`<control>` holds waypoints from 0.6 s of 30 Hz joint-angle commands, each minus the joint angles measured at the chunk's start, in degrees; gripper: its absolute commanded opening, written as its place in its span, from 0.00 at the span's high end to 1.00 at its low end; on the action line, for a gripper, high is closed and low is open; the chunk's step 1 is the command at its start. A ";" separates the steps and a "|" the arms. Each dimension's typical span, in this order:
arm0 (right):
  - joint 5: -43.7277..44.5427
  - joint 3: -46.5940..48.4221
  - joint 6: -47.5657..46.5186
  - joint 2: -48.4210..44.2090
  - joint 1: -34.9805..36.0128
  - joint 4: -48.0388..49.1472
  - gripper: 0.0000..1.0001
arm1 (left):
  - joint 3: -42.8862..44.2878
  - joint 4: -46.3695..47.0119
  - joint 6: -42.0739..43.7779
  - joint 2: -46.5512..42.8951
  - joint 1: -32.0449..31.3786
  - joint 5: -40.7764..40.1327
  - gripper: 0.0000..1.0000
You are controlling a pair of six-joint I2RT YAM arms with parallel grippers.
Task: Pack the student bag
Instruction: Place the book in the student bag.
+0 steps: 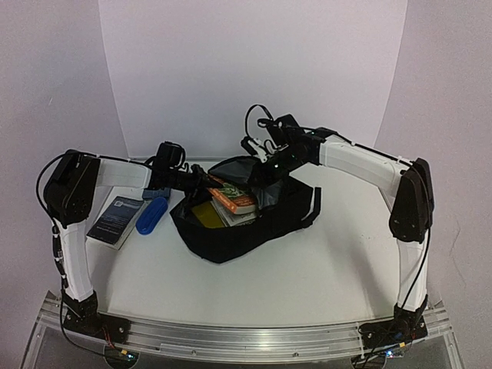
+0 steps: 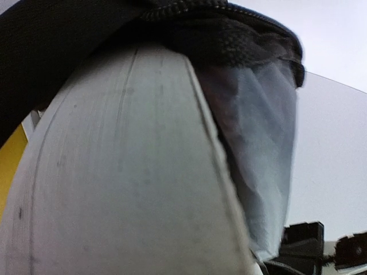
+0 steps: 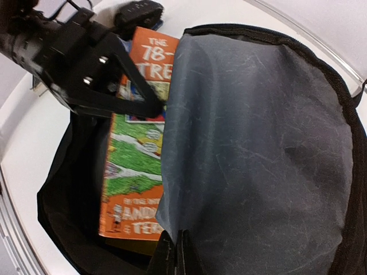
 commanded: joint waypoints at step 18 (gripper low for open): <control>-6.27 6.05 5.59 0.97 0.59 2.74 1.00 | 0.42 -21.67 7.20 -9.13 -3.02 -13.09 0.46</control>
